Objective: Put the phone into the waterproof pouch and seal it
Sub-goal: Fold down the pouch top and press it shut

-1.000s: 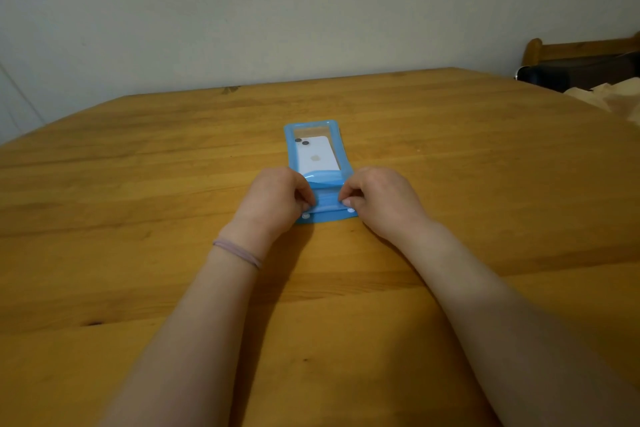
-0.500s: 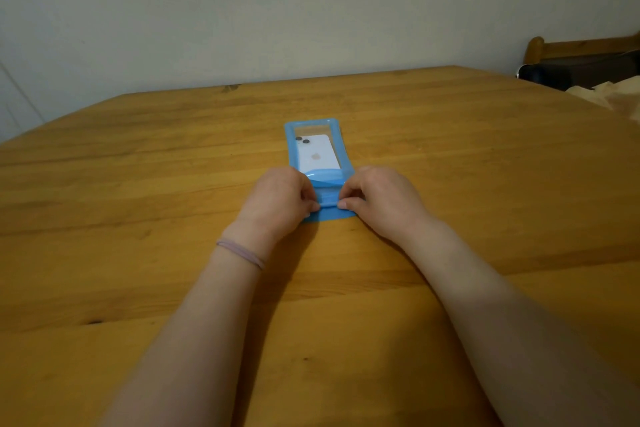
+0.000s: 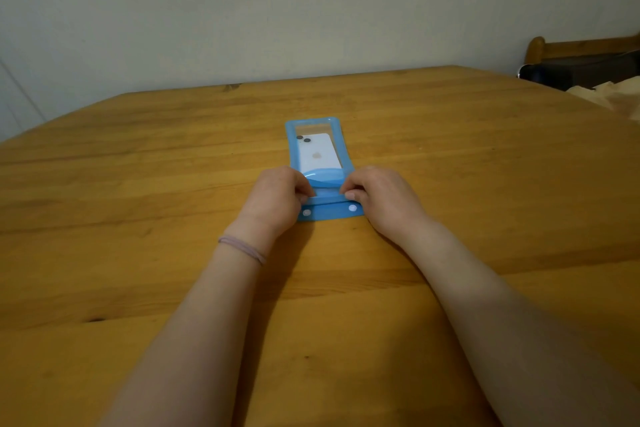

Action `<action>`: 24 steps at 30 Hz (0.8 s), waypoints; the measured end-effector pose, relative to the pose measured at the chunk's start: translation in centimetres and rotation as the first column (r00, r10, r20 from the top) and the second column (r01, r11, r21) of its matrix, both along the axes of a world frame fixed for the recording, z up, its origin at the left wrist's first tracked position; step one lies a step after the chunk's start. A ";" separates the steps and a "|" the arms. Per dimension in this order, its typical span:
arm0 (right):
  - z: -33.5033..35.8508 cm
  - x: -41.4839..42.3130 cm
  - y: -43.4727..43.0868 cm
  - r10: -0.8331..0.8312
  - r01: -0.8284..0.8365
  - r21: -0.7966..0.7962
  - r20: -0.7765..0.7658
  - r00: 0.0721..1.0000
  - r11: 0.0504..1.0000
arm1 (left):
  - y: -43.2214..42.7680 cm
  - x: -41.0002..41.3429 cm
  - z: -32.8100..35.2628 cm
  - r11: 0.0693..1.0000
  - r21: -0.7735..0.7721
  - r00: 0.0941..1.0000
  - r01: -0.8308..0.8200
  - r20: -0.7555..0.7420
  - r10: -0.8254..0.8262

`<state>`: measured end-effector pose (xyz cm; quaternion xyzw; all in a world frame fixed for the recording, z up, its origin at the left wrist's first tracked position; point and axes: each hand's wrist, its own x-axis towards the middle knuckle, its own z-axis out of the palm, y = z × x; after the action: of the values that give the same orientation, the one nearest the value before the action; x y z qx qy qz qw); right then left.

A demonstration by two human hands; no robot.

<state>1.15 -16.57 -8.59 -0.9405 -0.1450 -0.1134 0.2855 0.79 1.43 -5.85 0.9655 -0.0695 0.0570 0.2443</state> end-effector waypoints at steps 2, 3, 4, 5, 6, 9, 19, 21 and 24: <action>-0.1 0.0 -0.1 -0.033 0.033 0.071 -0.012 0.999 0.997 | 0.2 0.0 0.0 0.999 -0.040 1.000 -0.021 0.008 0.022; -0.2 0.0 -0.1 -0.051 0.053 0.121 -0.018 0.999 0.991 | 0.3 -0.1 0.0 0.997 -0.073 0.999 -0.035 0.014 0.036; -0.2 0.1 -0.1 -0.073 0.075 0.163 -0.021 0.997 0.984 | 0.4 -0.1 0.0 0.993 -0.104 0.998 -0.050 0.020 0.052; -0.2 0.1 0.0 -0.098 0.100 0.191 -0.019 0.995 0.977 | 0.5 -0.2 0.1 0.990 -0.126 0.997 -0.065 0.028 0.069; -0.2 0.1 0.1 -0.127 0.127 0.206 -0.016 0.992 0.970 | 0.5 -0.2 0.1 0.987 -0.135 0.996 -0.083 0.034 0.088; -0.2 0.2 0.2 -0.209 0.208 0.237 -0.020 0.978 0.949 | 0.6 -0.2 0.3 0.980 -0.137 0.988 -0.147 0.027 0.152; -0.2 0.7 0.2 -0.262 0.264 0.237 -0.040 0.964 0.935 | -0.2 0.0 0.4 0.963 -0.112 0.969 -0.246 0.011 0.249; -0.3 0.8 0.1 -0.258 0.263 0.250 -0.056 0.965 0.932 | -0.1 0.1 0.3 0.962 -0.094 0.966 -0.257 -0.024 0.256; -0.4 0.9 -0.1 -0.244 0.256 0.266 -0.077 0.967 0.929 | 0.3 0.3 0.3 0.953 -0.061 0.952 -0.295 -0.106 0.288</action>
<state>2.03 -16.67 -8.97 -0.9049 -0.0010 -0.1478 0.3991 1.10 1.68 -5.57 0.9568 0.0879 0.0489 0.2729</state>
